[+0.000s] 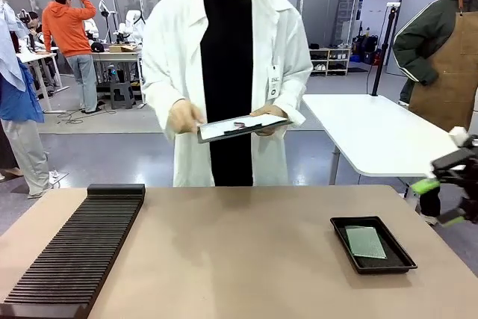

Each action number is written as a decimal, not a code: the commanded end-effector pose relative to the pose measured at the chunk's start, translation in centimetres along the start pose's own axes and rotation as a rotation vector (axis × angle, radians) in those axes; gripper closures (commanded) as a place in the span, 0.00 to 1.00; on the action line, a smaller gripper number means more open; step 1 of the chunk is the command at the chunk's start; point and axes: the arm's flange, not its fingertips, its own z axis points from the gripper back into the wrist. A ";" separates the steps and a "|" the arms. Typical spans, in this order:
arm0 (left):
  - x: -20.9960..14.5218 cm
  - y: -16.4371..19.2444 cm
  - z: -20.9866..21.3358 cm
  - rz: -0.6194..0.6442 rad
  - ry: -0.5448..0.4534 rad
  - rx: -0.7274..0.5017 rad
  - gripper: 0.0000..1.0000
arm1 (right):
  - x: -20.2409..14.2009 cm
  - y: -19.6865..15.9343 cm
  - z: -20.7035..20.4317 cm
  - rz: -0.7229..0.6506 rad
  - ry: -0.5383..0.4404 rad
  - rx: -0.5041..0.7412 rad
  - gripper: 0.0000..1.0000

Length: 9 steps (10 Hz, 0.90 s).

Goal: Inspect the PCB.
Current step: Place the Blank PCB in the ESD tray.

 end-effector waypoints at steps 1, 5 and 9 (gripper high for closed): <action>0.2 -0.1 -0.1 0.002 -0.001 0.017 0.00 | -1.8 -2.5 2.9 0.051 0.051 0.151 0.00; 0.2 -0.1 -0.1 0.002 -0.001 0.017 0.00 | -6.1 -6.9 7.1 0.197 0.072 0.493 0.00; 0.2 -0.1 -0.1 0.002 -0.001 0.017 0.00 | -7.8 -7.6 6.7 0.183 0.052 0.506 0.00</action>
